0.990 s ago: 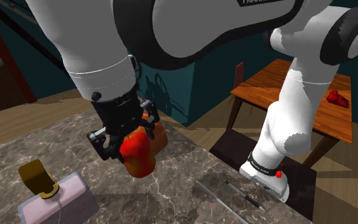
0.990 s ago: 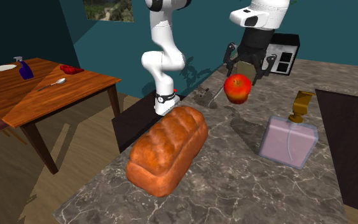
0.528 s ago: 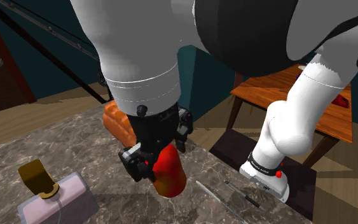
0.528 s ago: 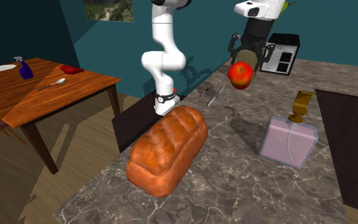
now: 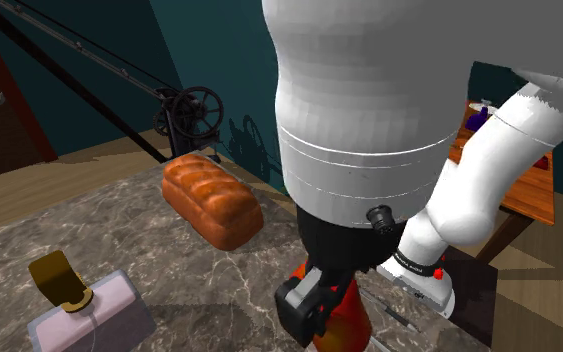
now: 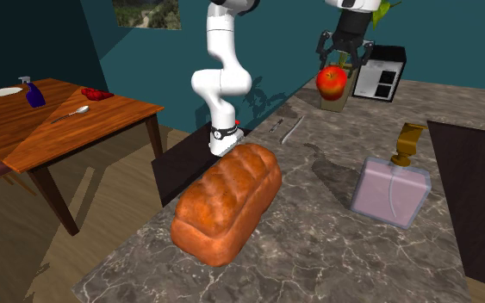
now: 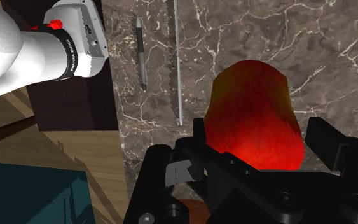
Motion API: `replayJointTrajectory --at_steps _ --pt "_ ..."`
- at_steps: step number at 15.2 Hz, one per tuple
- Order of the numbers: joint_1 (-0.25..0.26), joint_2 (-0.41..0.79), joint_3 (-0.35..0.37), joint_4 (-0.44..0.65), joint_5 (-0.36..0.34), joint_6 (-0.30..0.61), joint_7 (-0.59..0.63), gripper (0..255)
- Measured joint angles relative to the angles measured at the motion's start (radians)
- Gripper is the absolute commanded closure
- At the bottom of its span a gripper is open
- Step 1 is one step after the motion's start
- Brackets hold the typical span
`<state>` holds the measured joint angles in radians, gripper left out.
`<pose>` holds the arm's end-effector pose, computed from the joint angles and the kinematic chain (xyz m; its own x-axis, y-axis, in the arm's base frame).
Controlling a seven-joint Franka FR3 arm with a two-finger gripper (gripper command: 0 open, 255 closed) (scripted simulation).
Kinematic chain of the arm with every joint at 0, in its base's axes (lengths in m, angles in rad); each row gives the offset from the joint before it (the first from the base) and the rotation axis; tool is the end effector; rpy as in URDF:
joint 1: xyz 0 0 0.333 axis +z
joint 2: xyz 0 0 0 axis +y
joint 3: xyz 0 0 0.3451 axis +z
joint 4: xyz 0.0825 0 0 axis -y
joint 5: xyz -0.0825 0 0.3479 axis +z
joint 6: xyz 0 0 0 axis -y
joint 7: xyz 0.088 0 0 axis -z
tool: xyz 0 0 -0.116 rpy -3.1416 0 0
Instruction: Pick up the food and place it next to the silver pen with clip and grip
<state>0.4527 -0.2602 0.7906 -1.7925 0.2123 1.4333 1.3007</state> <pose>0.0710 0.4366 0.6206 0.9937 -0.0853 -0.0733 -0.0728 -0.9846 0.1587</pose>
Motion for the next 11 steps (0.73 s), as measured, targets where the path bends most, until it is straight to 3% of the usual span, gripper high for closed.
replayJointTrajectory --at_steps 11 --pt "0.086 -0.129 0.066 -0.008 0.133 -0.061 0.152 255"
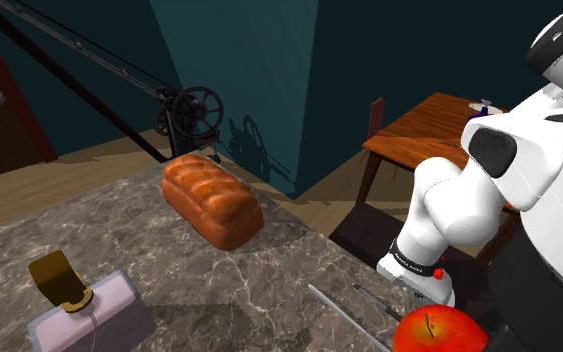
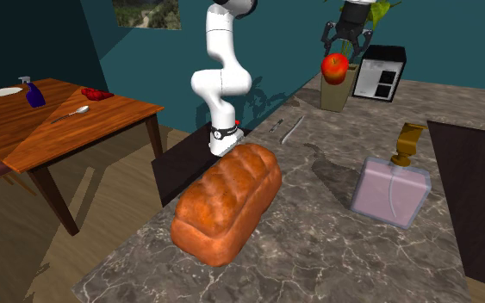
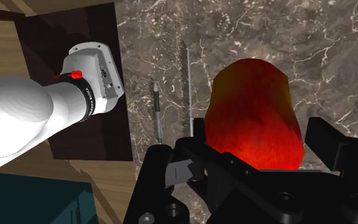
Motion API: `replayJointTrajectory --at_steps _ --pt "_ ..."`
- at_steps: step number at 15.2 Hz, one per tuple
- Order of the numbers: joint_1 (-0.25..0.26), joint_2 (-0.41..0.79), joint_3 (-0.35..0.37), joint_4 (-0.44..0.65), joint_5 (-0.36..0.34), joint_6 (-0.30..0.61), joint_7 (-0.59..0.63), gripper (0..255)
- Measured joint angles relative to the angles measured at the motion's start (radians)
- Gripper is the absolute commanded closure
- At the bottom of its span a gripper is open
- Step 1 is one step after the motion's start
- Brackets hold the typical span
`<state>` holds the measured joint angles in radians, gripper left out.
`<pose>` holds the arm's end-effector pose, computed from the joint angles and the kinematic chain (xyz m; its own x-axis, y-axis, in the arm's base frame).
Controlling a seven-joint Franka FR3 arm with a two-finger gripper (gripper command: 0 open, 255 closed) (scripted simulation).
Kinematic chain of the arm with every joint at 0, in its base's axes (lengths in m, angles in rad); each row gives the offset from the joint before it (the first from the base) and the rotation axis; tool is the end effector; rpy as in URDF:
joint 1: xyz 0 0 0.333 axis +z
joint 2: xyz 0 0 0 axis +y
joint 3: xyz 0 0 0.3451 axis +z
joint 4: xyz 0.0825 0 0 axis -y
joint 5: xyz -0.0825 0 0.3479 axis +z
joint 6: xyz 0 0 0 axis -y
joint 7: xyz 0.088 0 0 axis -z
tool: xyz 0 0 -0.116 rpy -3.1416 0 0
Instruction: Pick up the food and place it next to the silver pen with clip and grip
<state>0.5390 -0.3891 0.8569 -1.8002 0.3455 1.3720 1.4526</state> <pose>-0.0480 0.4223 0.6339 0.9936 -0.0852 -0.0737 -0.0726 -0.9847 0.1587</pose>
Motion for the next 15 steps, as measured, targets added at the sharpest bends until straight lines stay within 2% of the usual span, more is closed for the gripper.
replayJointTrajectory --at_steps 15 --pt "0.020 -0.040 0.027 -0.213 0.036 0.181 -0.032 255"
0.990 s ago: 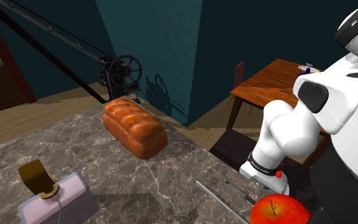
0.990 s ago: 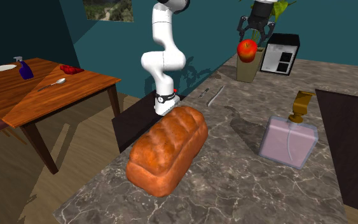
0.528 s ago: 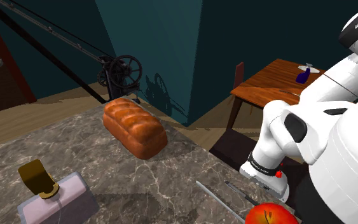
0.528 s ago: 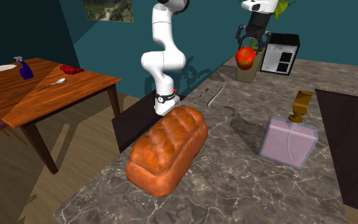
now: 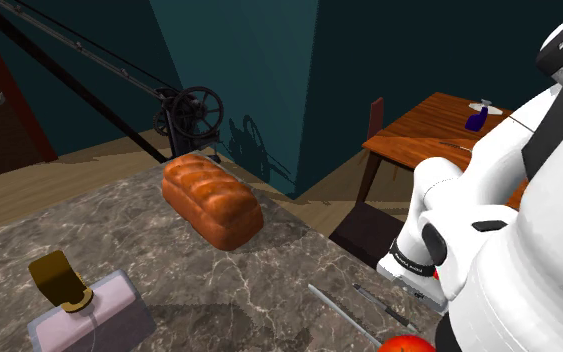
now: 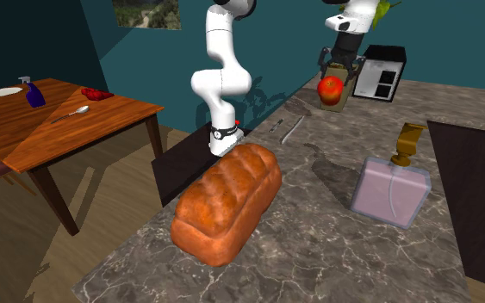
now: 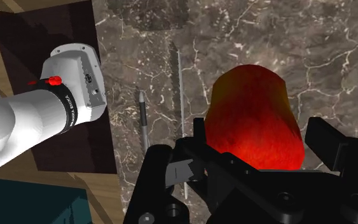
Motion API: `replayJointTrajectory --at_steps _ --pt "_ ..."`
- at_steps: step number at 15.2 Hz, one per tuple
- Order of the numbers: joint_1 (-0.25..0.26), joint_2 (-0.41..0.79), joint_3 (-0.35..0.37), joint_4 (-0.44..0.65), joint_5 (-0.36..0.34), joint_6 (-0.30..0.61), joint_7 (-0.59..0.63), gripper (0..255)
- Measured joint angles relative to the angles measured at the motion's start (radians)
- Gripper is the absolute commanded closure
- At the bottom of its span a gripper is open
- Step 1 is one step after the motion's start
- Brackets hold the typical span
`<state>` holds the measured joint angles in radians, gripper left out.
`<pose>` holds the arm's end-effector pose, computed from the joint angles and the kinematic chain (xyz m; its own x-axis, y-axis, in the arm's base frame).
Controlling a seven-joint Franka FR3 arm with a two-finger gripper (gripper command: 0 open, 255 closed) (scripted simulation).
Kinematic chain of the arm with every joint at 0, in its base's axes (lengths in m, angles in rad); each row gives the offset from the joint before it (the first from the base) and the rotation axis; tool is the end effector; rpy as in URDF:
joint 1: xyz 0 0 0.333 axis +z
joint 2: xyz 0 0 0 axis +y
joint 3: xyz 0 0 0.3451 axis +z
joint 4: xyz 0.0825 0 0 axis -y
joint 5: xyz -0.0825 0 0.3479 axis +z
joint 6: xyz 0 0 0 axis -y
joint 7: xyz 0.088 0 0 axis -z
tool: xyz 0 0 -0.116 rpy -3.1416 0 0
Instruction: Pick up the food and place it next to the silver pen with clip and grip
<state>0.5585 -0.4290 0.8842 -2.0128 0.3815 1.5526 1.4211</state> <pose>-0.0520 0.4227 0.5643 0.9935 -0.0861 -0.0740 -0.0734 -0.9845 0.1593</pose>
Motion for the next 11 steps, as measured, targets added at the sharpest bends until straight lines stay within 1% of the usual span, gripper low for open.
replayJointTrajectory --at_steps 6,11 --pt "0.005 -0.005 0.017 -0.079 0.012 0.076 -0.012 255" --pt "0.004 0.004 0.045 -0.137 0.021 0.145 -0.011 255"
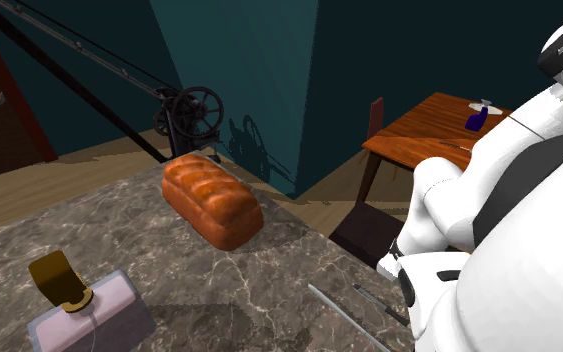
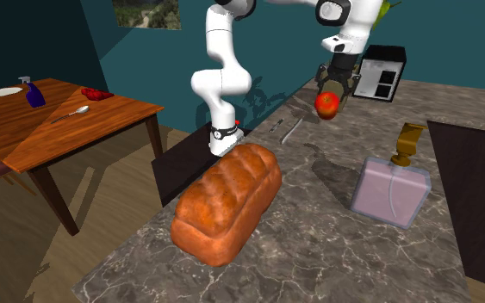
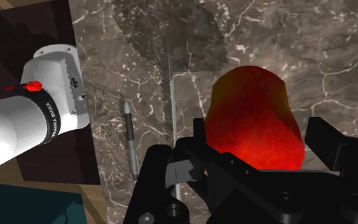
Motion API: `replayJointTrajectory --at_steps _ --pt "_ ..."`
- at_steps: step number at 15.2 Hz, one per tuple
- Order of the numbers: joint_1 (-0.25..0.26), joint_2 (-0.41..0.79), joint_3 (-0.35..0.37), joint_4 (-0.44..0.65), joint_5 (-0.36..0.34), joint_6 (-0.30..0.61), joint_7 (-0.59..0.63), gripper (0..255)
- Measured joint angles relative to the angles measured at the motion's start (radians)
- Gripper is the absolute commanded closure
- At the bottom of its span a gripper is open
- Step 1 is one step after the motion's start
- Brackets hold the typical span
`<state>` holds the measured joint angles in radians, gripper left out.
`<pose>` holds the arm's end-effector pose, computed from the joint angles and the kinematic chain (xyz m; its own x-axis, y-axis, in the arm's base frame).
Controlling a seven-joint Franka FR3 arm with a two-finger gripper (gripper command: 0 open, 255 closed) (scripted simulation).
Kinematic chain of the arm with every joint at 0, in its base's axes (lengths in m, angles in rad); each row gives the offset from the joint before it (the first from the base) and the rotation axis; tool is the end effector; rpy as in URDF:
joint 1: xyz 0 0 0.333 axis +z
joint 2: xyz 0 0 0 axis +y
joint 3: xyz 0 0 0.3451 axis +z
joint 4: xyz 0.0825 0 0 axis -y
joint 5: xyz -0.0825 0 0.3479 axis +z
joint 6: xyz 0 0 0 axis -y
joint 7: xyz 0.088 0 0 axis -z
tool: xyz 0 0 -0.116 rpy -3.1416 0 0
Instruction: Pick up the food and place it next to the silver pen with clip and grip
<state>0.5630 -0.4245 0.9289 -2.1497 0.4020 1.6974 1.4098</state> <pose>-0.0534 0.4230 0.5112 0.9935 -0.0861 -0.0741 -0.0734 -0.9845 0.1594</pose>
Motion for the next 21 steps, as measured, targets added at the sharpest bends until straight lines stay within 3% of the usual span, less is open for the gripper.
replayJointTrajectory --at_steps 6,12,13,19,21 --pt "-0.010 0.025 0.034 -0.061 0.000 0.084 -0.003 255" --pt "-0.008 0.023 0.036 -0.069 0.003 0.091 -0.003 255" --pt "-0.008 0.023 0.036 -0.069 0.003 0.091 -0.003 0" --pt "-0.008 0.023 0.036 -0.069 0.003 0.092 -0.003 0" --pt "-0.011 0.021 0.024 -0.033 -0.004 0.054 -0.001 0"
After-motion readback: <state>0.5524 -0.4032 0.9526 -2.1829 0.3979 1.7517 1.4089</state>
